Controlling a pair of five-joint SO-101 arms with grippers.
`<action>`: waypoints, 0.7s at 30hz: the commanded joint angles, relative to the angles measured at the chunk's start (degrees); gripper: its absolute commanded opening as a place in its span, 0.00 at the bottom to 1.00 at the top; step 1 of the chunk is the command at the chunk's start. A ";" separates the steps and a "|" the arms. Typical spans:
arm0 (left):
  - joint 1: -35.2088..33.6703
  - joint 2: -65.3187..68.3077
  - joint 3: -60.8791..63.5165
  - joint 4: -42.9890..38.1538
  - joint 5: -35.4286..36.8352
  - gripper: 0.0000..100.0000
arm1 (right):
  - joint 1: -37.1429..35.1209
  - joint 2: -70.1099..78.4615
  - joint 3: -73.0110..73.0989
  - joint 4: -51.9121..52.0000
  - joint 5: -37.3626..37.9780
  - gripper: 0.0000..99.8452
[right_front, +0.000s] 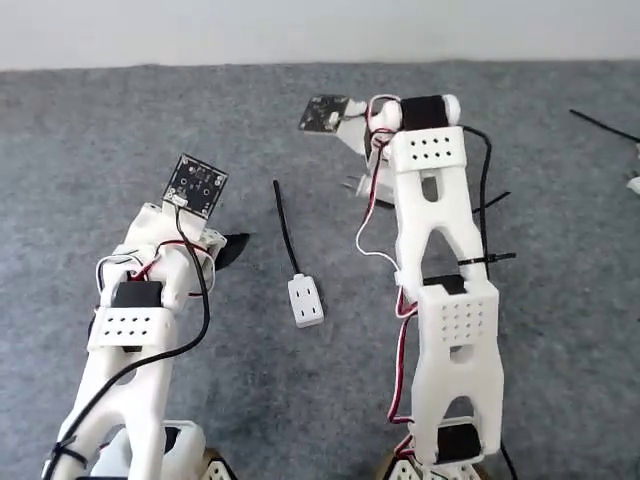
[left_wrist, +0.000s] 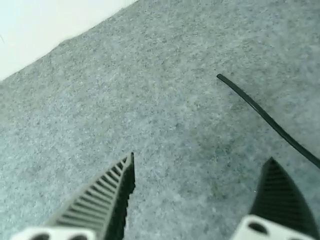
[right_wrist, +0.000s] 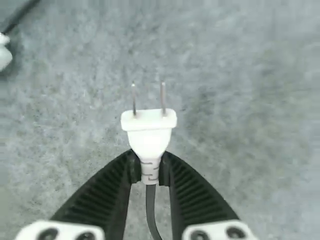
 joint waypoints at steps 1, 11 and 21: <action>0.44 -0.35 -0.84 -1.67 -0.26 0.37 | -3.65 -8.22 5.54 2.51 -0.97 0.01; 1.67 -0.88 -6.90 0.88 3.43 0.37 | -9.45 -24.40 14.24 2.42 -3.34 0.01; 6.95 -0.88 -25.19 16.18 7.91 0.37 | -9.71 -30.02 14.33 2.51 -4.22 0.01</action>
